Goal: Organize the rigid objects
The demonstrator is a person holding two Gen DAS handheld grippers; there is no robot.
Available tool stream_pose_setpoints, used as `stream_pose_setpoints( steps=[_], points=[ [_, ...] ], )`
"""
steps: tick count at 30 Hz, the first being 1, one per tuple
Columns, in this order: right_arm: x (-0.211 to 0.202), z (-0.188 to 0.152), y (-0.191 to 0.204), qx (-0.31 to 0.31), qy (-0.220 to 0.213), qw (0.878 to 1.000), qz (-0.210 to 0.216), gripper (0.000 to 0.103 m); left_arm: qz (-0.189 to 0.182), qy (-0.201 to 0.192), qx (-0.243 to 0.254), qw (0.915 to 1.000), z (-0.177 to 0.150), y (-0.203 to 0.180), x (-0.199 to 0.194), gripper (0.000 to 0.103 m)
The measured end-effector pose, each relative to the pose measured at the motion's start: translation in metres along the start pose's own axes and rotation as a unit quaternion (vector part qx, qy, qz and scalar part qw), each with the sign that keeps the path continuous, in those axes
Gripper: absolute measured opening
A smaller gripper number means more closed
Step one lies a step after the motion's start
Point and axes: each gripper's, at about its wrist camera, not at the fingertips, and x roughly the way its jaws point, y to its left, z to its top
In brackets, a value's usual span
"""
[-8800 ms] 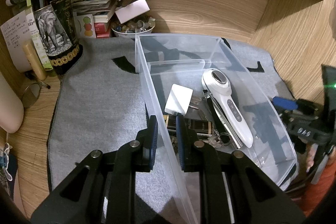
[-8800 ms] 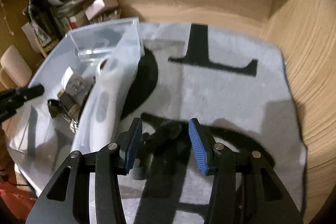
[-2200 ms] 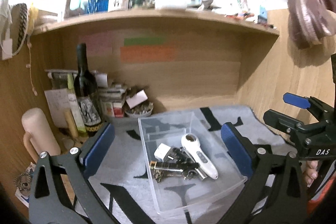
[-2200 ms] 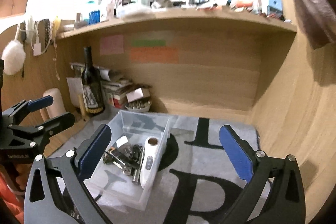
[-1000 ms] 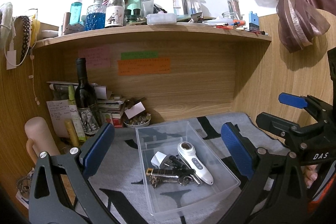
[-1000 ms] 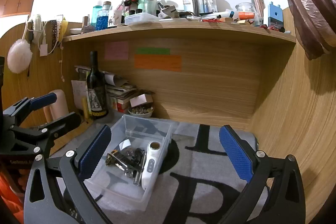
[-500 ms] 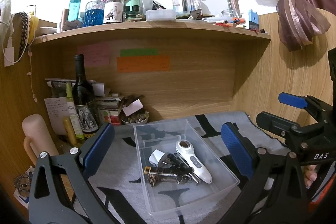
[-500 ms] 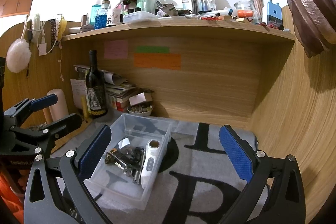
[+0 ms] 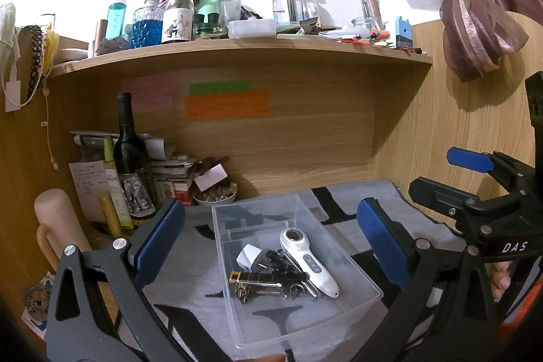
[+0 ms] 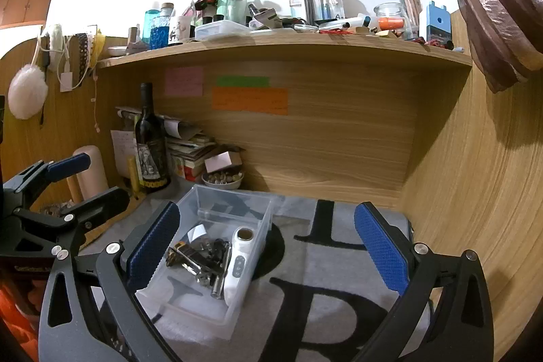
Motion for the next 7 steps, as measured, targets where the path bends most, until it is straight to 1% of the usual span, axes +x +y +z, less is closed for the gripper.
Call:
stream_pose_setpoints(
  steps=[7],
  points=[
    [-0.0003, -0.0002, 0.0005, -0.002, -0.002, 1.0, 0.0, 0.103, -0.006, 0.002, 0.0, 1.0, 0.0, -0.0015, -0.0001, 0.103]
  ],
)
